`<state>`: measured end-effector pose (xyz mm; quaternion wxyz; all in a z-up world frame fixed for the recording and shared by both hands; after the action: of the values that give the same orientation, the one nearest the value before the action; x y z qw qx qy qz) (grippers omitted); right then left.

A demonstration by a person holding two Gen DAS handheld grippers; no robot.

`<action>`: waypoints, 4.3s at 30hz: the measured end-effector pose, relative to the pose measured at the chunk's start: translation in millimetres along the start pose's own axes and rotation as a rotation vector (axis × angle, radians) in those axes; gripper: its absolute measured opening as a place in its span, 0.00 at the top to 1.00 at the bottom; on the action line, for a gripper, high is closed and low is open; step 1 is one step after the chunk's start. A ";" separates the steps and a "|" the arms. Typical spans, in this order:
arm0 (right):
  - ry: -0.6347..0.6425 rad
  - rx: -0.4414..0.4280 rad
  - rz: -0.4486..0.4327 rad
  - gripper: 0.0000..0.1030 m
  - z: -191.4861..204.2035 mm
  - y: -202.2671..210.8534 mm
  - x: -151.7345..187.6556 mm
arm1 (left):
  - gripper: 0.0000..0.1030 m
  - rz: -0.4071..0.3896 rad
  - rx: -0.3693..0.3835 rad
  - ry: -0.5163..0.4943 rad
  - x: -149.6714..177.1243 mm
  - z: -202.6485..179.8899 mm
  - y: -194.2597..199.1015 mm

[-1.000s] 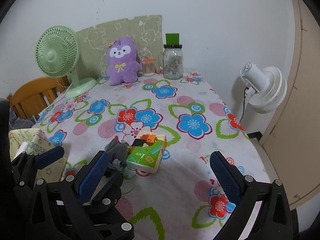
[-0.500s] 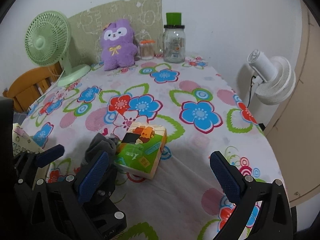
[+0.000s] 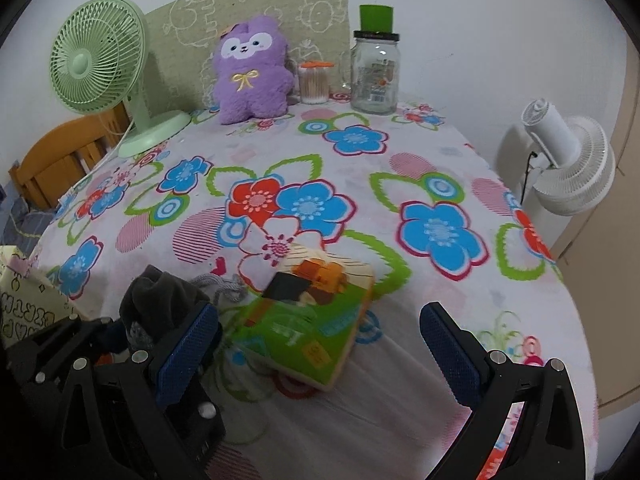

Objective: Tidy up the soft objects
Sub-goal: 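Grasp the gray knitted item with the left tool while the right grasps the green tissue pack, then lift the gray item in the left tool while the right lifts the green tissue pack toward the box, then lower the gray item into the box with the left tool while the right lowers the tissue pack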

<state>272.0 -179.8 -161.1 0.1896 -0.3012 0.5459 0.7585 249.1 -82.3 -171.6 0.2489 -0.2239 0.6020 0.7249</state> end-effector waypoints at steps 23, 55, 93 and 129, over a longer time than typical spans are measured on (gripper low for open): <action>-0.092 0.027 0.054 0.46 2.6 13.6 29.7 | 0.64 0.018 0.035 -0.034 20.5 -5.6 20.9; -0.056 0.045 -0.120 0.46 36.7 131.5 67.4 | 0.64 -0.162 0.027 -0.034 61.6 -0.2 131.9; 0.009 0.018 -0.283 0.46 84.1 222.4 61.4 | 0.64 -0.326 0.009 -0.004 61.4 34.9 223.5; 0.108 -0.064 -0.224 0.46 170.1 171.9 32.5 | 0.64 -0.278 -0.069 0.043 48.8 119.6 182.6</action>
<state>99.3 -78.0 -22.1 0.2337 -0.4068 0.4936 0.7323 93.2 12.2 -42.1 0.3259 -0.3290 0.5453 0.6987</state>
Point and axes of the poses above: each gripper's, at about its wrist camera, not at the fingertips, and y roughly against the way its jaws point, z to its left, x to its underside, the point moved 2 cm from there along -y, roughly the way its jaws point, and after that the axes turned 14 degrees about -x, right-handed, at the moved point
